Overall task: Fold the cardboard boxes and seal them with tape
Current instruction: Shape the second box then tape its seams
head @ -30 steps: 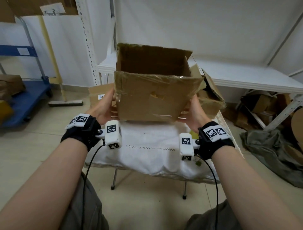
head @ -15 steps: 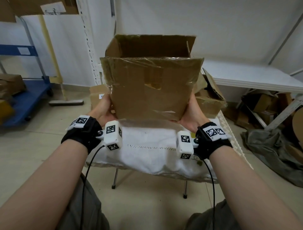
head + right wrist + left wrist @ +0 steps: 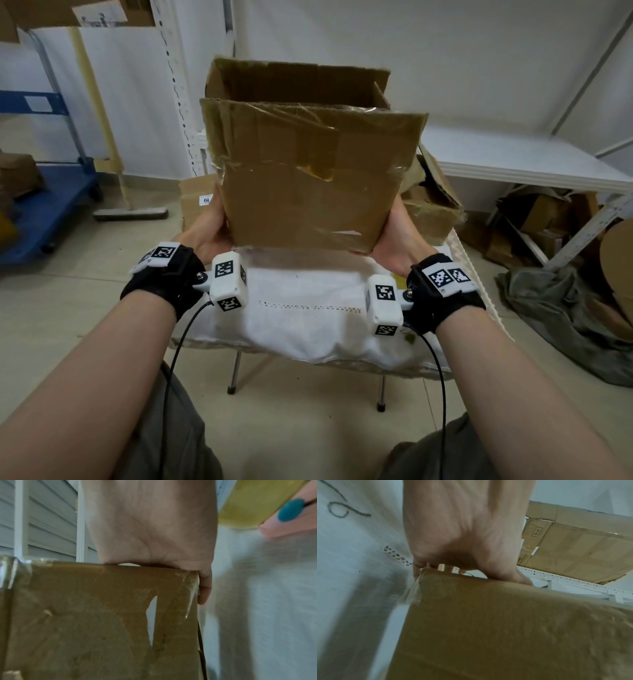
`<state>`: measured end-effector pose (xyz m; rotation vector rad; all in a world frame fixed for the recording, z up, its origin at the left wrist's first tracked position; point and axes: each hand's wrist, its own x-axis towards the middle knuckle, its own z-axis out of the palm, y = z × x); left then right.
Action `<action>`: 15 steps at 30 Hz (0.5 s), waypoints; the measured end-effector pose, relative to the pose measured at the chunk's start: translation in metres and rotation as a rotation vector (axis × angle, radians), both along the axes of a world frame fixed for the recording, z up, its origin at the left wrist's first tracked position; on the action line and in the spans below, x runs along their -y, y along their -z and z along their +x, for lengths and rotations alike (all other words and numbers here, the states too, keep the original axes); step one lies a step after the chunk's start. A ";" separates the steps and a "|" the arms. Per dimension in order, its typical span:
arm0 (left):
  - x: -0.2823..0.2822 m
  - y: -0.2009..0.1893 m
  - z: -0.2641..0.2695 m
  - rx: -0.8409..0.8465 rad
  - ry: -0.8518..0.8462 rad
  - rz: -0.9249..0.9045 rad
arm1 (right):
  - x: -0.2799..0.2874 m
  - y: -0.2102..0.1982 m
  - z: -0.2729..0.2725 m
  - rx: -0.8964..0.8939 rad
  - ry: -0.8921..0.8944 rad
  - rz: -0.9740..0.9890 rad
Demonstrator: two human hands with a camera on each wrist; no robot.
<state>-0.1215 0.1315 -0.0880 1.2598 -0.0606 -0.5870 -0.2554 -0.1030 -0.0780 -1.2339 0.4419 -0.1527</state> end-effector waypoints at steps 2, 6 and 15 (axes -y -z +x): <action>-0.003 0.004 0.008 0.016 0.000 0.025 | 0.002 0.000 0.000 -0.001 0.020 0.002; -0.003 0.006 0.012 0.007 0.029 0.098 | 0.004 -0.001 -0.002 -0.051 0.044 0.002; -0.005 0.017 0.000 0.006 0.100 0.396 | -0.002 0.018 -0.003 -0.250 0.097 -0.174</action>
